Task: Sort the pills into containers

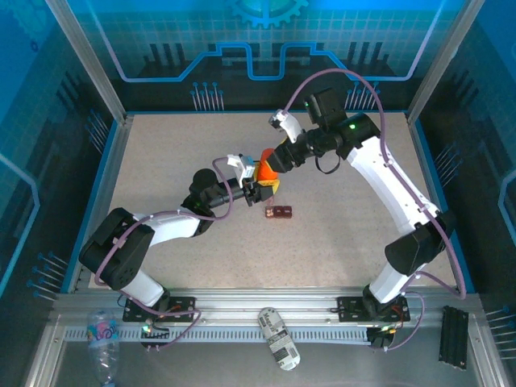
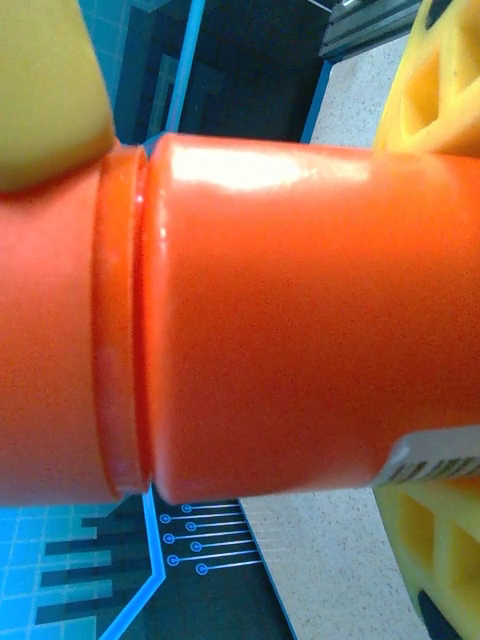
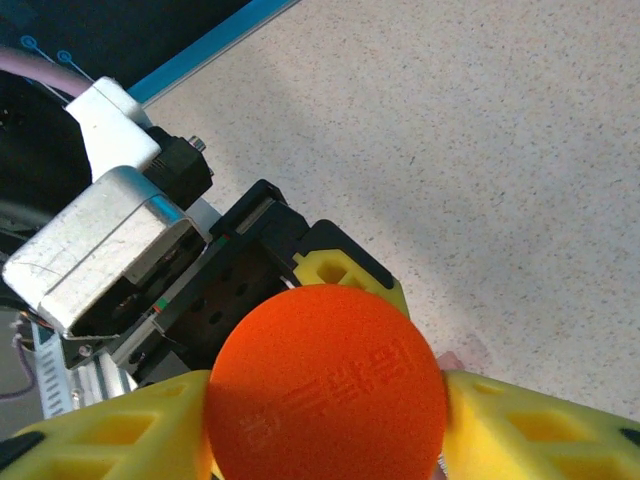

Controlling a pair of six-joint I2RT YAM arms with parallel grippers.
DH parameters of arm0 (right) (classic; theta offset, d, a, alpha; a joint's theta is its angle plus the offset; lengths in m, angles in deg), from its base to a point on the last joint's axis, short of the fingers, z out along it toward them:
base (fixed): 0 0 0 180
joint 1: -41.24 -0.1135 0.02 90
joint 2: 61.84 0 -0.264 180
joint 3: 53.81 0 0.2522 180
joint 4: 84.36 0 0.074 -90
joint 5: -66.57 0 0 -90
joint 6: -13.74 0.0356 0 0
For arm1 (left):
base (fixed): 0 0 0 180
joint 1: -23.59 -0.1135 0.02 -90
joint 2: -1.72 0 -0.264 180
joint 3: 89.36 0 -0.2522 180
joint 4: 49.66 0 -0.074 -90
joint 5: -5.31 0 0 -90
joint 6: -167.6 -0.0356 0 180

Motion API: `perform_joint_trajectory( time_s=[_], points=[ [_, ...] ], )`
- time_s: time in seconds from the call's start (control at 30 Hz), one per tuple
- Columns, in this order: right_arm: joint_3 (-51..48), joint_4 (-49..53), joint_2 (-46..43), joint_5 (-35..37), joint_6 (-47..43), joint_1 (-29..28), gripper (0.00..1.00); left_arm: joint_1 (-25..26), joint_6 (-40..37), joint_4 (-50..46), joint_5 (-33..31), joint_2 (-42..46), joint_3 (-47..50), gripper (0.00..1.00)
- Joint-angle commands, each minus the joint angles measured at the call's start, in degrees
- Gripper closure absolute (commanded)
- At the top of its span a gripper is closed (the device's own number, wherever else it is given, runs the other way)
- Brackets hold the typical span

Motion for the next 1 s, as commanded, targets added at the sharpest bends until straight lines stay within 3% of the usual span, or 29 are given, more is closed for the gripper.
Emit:
perform_joint_trajectory(
  time_s=[0.0, 0.23, 0.47, 0.53, 0.67, 0.77, 0.97],
  points=[
    [1.7, 0.5, 0.6, -0.8, 0.5, -0.4, 0.52, -0.2, 0.1, 2.3, 1.4, 1.6, -1.3, 1.0],
    [-3.0, -2.7, -0.8, 2.9, 8.9, -1.8, 0.7, -0.1, 0.2, 2.5, 0.8, 1.4, -1.6, 1.0],
    [-19.5, -17.3, -6.8, 28.7, 37.1, -11.5, 0.72, 0.0, -1.3, 3.2, -2.9, 1.2, -1.2, 1.0],
    [-24.7, -24.4, -9.1, 31.9, 42.1, -14.1, 0.72, 0.0, -1.7, 3.3, -3.3, 1.1, -0.9, 1.0],
    [-24.2, -25.5, -8.6, 32.5, 43.4, -15.0, 0.71, 0.0, -1.8, 3.5, -3.6, 0.9, -0.7, 1.0],
    [-22.8, -23.9, -9.5, 31.8, 41.5, -13.4, 0.65, 0.0, -1.5, 4.0, -3.6, 0.8, -0.5, 1.0],
    [-24.6, -26.1, -17.0, 19.5, 34.7, -5.0, 0.33, -0.2, -0.9, 3.9, -1.5, 0.8, -1.0, 1.0]
  ],
)
